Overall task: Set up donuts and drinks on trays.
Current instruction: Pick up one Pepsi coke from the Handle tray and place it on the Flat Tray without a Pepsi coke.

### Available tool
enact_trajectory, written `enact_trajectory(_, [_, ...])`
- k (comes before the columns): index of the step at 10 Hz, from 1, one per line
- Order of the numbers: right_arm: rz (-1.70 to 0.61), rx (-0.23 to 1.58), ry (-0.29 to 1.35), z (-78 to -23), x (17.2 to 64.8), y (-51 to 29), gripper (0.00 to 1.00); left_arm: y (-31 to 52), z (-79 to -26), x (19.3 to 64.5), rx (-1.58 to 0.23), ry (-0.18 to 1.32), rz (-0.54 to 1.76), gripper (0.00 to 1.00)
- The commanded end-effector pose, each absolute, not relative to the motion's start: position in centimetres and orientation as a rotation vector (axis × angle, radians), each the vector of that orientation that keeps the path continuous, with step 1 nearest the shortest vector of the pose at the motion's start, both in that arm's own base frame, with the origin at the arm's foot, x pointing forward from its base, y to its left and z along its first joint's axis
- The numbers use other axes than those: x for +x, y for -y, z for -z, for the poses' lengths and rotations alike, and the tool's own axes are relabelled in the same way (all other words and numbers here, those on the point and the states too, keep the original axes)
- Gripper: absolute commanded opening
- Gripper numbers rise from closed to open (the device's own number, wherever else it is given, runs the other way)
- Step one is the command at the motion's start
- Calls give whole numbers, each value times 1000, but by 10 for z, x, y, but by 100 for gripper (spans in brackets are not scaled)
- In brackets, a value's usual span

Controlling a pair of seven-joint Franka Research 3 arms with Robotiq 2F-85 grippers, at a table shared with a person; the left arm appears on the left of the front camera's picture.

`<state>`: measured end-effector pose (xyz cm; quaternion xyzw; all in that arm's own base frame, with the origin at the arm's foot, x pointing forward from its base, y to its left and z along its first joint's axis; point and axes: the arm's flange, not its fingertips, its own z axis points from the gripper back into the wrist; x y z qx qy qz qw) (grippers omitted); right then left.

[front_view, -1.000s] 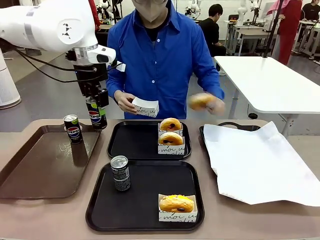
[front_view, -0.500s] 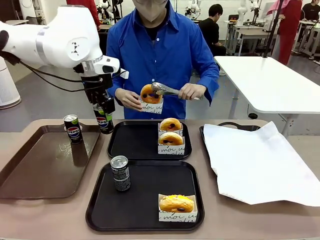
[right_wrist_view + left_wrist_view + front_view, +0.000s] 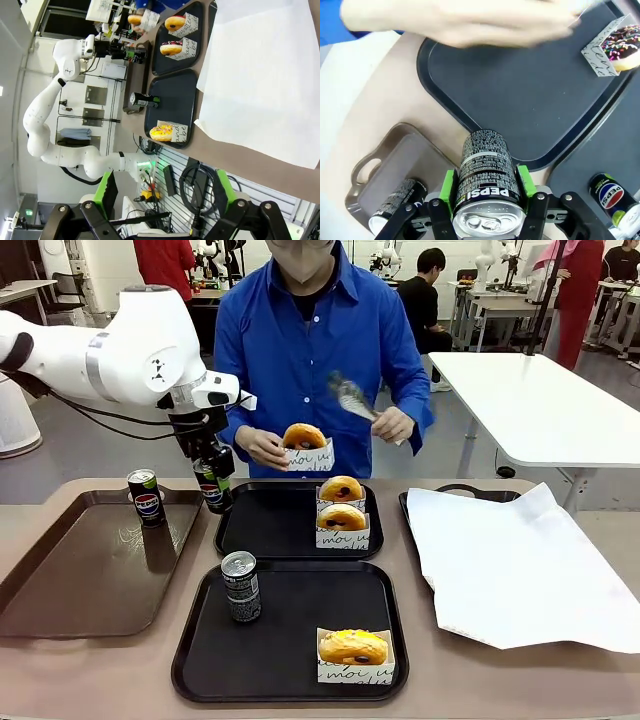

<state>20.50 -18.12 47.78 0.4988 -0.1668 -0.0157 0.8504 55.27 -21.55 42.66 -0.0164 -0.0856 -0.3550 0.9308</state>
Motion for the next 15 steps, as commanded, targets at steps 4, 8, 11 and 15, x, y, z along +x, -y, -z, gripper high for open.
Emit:
enact_trajectory(4, [18, 1071, 371, -477, 206, 181, 100, 122, -491, 431, -32, 56, 690, 58])
enact_trajectory(8, [18, 1071, 371, -477, 206, 181, 100, 108, -498, 407, -5, 97, 682, 58])
enact_trajectory(11, [18, 1071, 371, -477, 206, 181, 100, 105, -494, 404, -10, 111, 668, 58])
enact_trajectory(15, [18, 1071, 371, -477, 206, 181, 100, 159, -515, 441, 97, 142, 735, 58])
